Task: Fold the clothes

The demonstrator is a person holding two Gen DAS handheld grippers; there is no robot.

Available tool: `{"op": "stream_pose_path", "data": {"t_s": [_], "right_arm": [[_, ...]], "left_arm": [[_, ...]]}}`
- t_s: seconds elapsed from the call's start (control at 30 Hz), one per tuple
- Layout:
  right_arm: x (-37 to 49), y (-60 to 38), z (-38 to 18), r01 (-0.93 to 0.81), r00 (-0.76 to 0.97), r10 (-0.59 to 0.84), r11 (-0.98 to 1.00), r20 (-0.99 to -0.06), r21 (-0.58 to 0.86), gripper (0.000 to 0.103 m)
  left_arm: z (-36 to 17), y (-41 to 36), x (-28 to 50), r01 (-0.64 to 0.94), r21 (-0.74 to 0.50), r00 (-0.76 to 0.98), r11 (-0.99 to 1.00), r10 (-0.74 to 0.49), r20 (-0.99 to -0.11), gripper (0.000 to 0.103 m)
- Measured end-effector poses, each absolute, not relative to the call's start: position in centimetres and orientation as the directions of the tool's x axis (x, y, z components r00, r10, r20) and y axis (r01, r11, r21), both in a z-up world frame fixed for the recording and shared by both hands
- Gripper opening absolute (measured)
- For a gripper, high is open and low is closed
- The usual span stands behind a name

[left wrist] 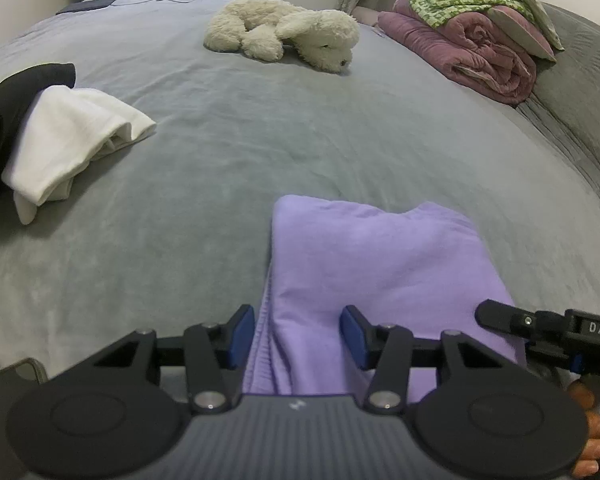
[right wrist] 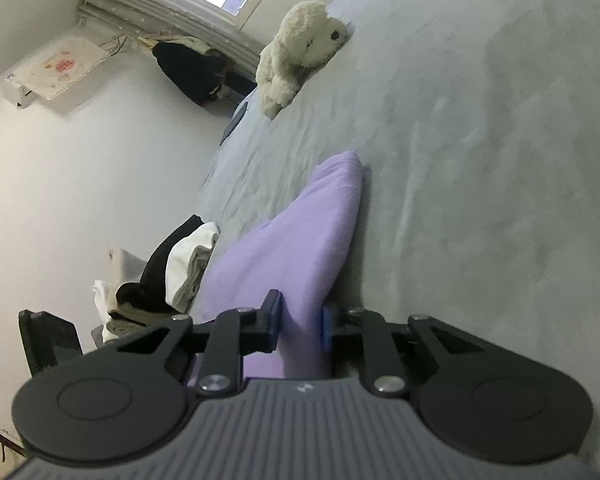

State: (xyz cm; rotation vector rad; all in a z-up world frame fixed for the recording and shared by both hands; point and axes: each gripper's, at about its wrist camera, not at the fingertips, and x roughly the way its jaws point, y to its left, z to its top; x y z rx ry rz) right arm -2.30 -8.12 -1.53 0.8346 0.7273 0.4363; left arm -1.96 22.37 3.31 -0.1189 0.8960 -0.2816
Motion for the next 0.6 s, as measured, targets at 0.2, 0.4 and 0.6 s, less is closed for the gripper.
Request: {"op": "stream_pose_path", "data": {"t_s": [0.2, 0.4, 0.6], "right_arm": [[-2.5, -6.2, -0.3, -0.104, 0.701, 0.539, 0.726, -0.468, 0.68, 0.014], [-2.6, -5.1, 1.6, -0.143, 0.717, 0.473, 0.818, -0.512, 0.557, 0.012], [-2.9, -6.7, 3.5, -0.187, 0.712, 0.441, 0.869, -0.546, 0.458, 0.012]], "left_arm": [[3.4, 22.2, -2.1, 0.189, -0.219, 0.601, 0.957, -0.289, -0.745, 0.05], [3.7, 22.9, -2.2, 0.169, -0.284, 0.605, 0.944, -0.327, -0.726, 0.05], [4.2, 22.8, -2.6, 0.177, -0.391, 0.599, 0.903, -0.414, -0.685, 0.049]]}}
